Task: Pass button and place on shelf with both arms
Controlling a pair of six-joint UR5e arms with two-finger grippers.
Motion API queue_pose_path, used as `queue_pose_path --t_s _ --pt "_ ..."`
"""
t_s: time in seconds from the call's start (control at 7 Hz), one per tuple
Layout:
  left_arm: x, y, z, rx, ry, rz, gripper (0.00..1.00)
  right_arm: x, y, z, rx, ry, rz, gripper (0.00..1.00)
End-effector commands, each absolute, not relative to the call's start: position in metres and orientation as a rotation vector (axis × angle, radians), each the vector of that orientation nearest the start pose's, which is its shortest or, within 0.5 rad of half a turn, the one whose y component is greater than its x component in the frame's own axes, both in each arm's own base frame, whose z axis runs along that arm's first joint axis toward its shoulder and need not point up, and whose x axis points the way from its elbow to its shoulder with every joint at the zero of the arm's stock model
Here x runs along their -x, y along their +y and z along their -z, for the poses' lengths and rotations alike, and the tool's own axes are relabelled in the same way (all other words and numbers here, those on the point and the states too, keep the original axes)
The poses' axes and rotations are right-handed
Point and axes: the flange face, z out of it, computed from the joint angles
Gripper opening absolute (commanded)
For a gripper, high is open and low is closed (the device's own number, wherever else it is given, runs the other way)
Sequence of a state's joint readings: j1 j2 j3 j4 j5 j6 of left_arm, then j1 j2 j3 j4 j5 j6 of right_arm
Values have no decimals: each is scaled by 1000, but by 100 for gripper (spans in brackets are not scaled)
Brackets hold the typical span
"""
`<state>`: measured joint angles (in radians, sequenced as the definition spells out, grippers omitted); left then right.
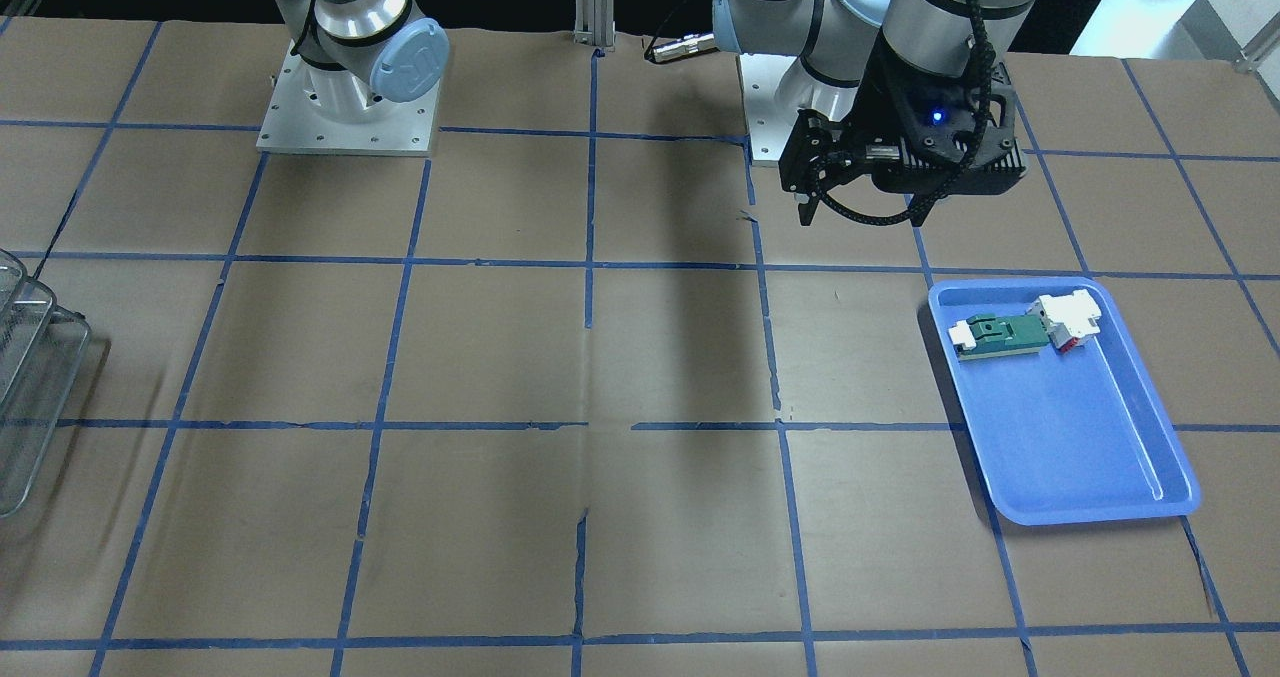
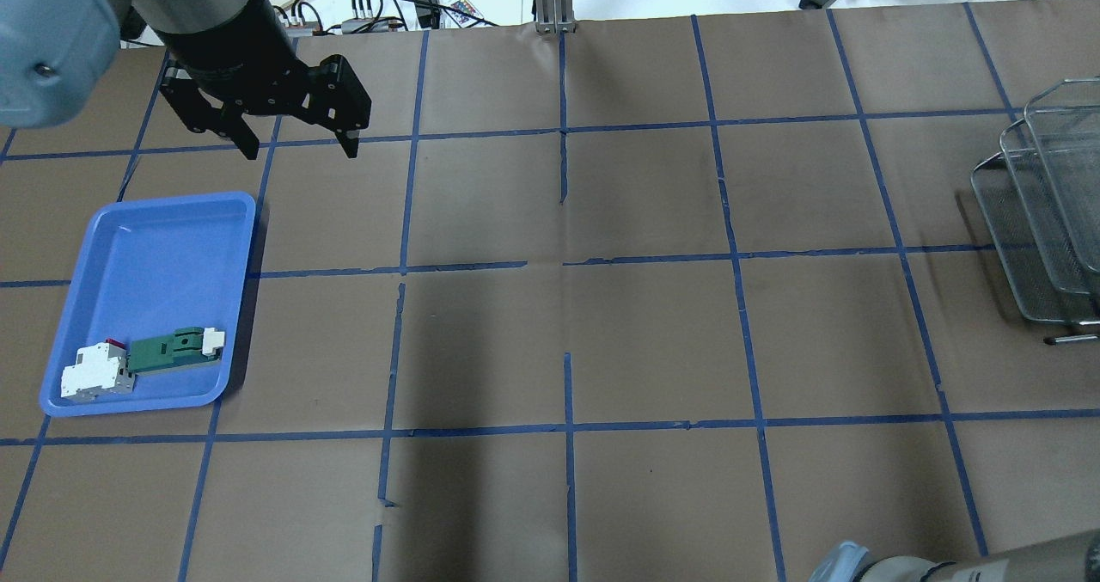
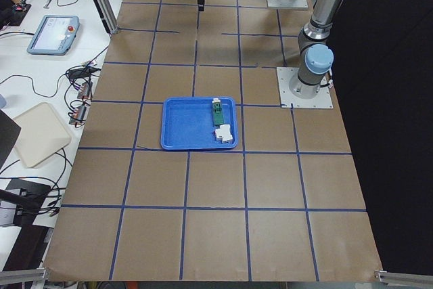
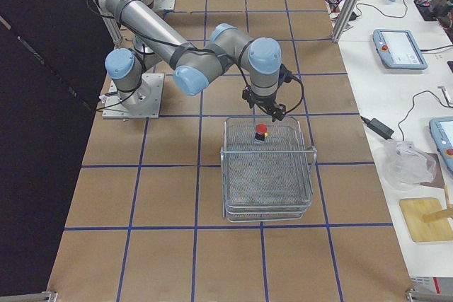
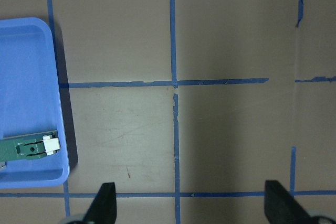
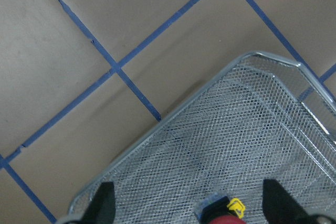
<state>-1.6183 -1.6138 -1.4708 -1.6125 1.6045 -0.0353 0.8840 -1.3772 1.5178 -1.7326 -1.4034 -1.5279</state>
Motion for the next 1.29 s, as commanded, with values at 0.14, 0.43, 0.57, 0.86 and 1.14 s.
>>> queue_pose_path --t_s 0.14,0.43,0.57,0.86,1.14 --pt "154 -504 -512 -19 3108 26 100 82 -567 -428 937 2849 140 100" --pt "154 -504 -512 -19 3108 26 100 -7 -558 -452 655 2997 107 100" --pt "154 -504 -512 -19 3108 26 100 -54 -548 -464 571 3047 107 100" --pt "154 -504 -512 -19 3107 26 100 -141 -520 -485 409 3179 130 100" --pt "152 -505 -512 -14 3105 24 100 -152 -520 -496 211 3184 128 100"
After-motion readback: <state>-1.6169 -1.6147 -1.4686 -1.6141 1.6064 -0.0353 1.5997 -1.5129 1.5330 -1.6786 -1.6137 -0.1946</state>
